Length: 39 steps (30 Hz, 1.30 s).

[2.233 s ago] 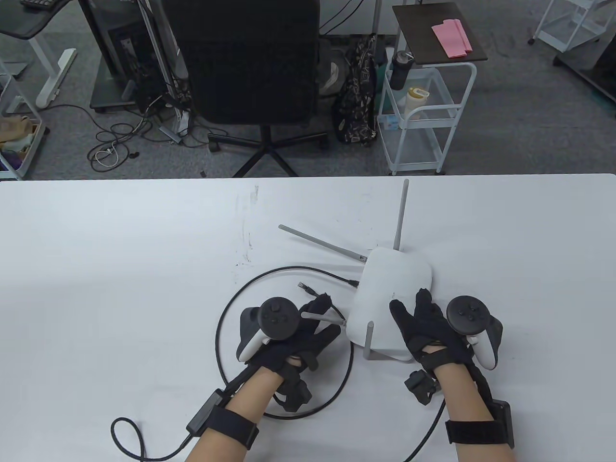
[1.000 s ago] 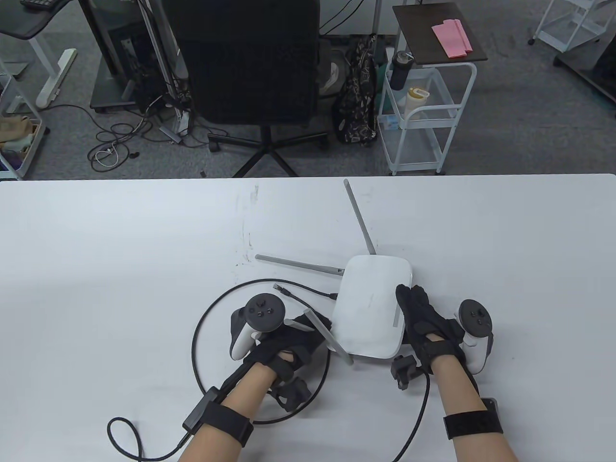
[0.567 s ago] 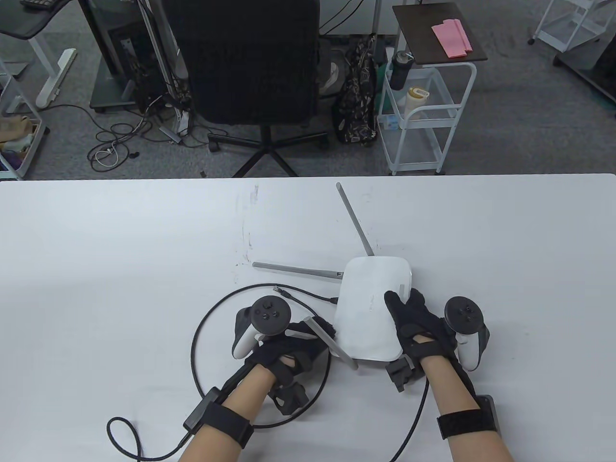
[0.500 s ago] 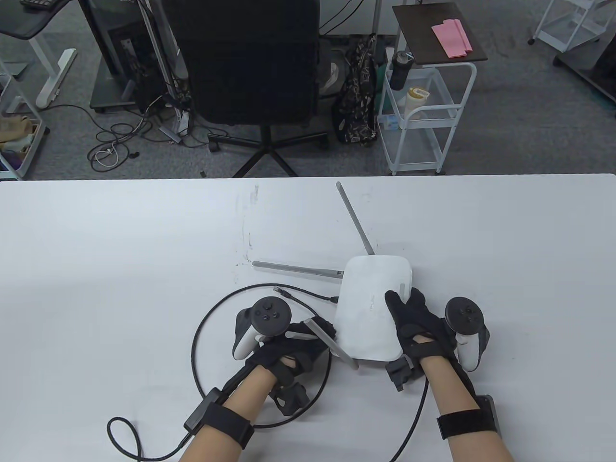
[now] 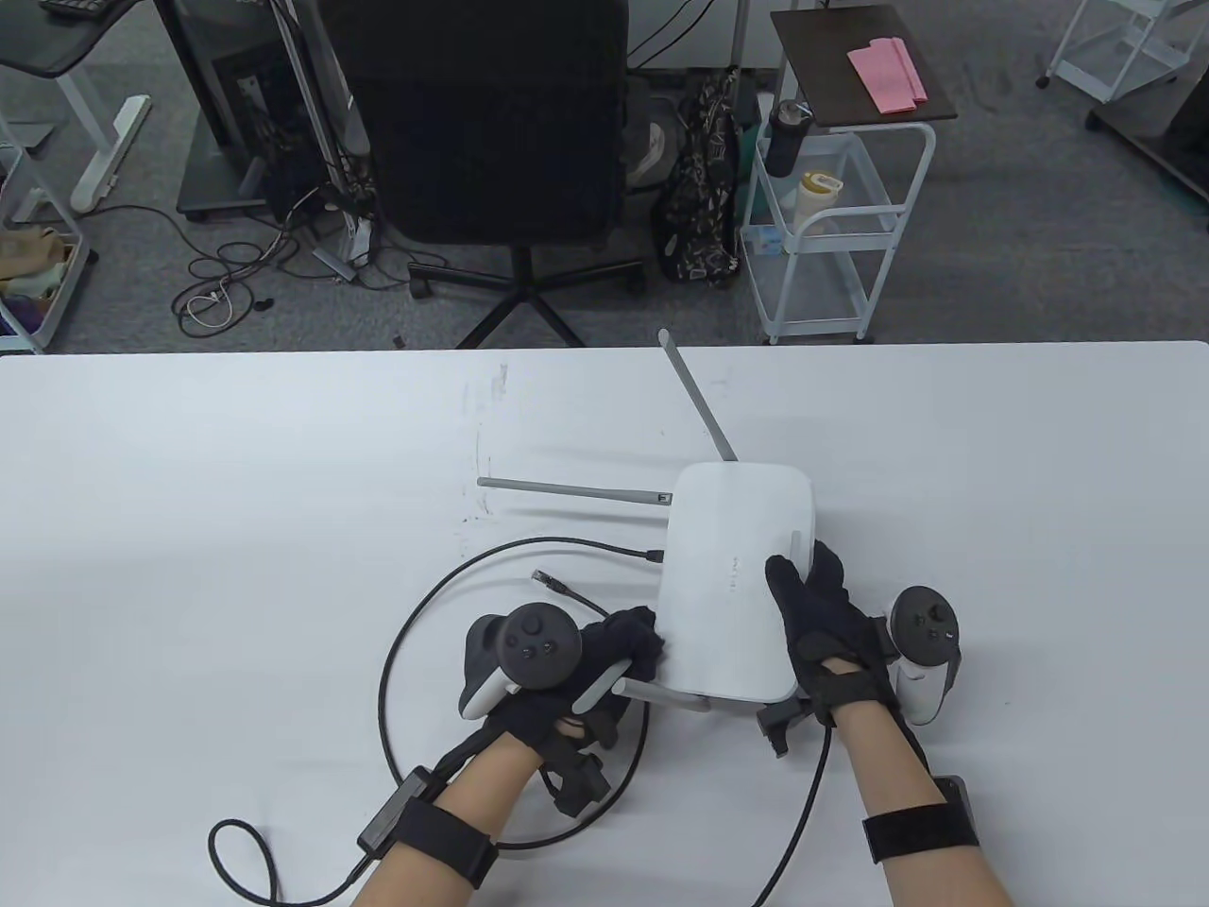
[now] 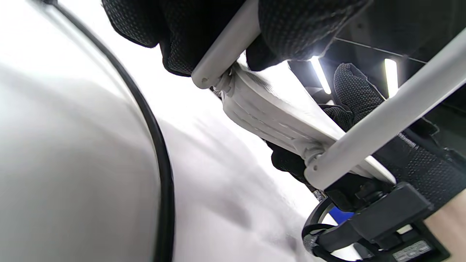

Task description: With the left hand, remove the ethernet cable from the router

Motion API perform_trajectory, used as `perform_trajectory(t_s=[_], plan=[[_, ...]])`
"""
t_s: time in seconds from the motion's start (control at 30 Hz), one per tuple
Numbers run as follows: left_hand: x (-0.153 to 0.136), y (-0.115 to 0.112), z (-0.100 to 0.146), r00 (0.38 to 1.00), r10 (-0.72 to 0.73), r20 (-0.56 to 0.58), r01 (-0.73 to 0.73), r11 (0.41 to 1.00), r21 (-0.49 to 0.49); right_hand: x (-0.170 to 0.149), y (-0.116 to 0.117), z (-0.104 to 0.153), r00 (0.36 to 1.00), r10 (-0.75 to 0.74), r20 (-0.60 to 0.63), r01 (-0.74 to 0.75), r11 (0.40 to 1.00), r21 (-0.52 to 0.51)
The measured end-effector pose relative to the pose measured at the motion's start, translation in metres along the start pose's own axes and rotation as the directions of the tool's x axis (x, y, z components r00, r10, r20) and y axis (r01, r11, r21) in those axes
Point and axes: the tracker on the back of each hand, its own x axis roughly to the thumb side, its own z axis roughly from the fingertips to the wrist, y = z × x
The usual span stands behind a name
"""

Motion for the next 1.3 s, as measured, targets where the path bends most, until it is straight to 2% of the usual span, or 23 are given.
perform_trajectory(t_s=[0.23,0.27,0.3,0.33,0.4,0.47,0.53,0.8,1.0,1.13,1.2,1.3], plan=[[0.002,0.007,0.005,0.999,-0.019,0.045,0.019,1.000,-0.006,0.001,-0.001,-0.001,0.988,-0.150,0.038,0.148,0.988,0.043],[0.001,0.008,0.005,0.999,-0.004,0.042,0.004,1.000,-0.007,0.002,-0.001,-0.002,0.984,-0.175,0.035,0.172,0.982,0.079],[0.000,0.009,0.006,0.999,0.004,0.037,-0.004,1.000,-0.001,0.003,-0.001,-0.003,0.972,-0.236,0.000,0.233,0.960,0.154],[-0.001,0.011,0.006,0.999,-0.013,0.030,0.013,1.000,0.013,0.001,0.001,-0.002,0.938,-0.341,-0.065,0.347,0.920,0.183],[-0.003,0.012,0.007,0.999,-0.023,0.032,0.023,1.000,0.018,-0.004,0.004,-0.002,0.902,-0.421,-0.096,0.431,0.889,0.155],[0.000,0.011,0.008,0.998,-0.050,0.041,0.048,0.998,0.030,-0.005,0.004,-0.002,0.933,-0.350,-0.082,0.357,0.928,0.105],[0.005,0.010,0.009,0.987,-0.145,0.063,0.143,0.989,0.035,-0.004,0.002,-0.003,0.948,-0.302,-0.099,0.312,0.944,0.111],[0.019,0.004,0.009,0.956,-0.276,0.099,0.271,0.961,0.060,-0.005,-0.001,0.000,0.931,-0.332,-0.151,0.336,0.942,0.003],[0.013,0.005,0.009,0.972,-0.213,0.098,0.211,0.977,0.036,-0.006,0.001,0.000,0.935,-0.309,-0.173,0.313,0.950,0.000],[0.014,0.013,0.010,0.974,-0.212,0.083,0.209,0.977,0.051,-0.006,0.001,0.001,0.916,-0.353,-0.190,0.360,0.933,0.001],[0.012,0.018,0.011,0.967,-0.231,0.104,0.230,0.973,0.025,-0.006,-0.001,0.001,0.903,-0.378,-0.202,0.386,0.923,-0.003],[0.006,0.024,0.015,0.939,-0.330,0.103,0.329,0.944,0.027,-0.009,-0.005,0.002,0.867,-0.444,-0.225,0.452,0.892,-0.019]])
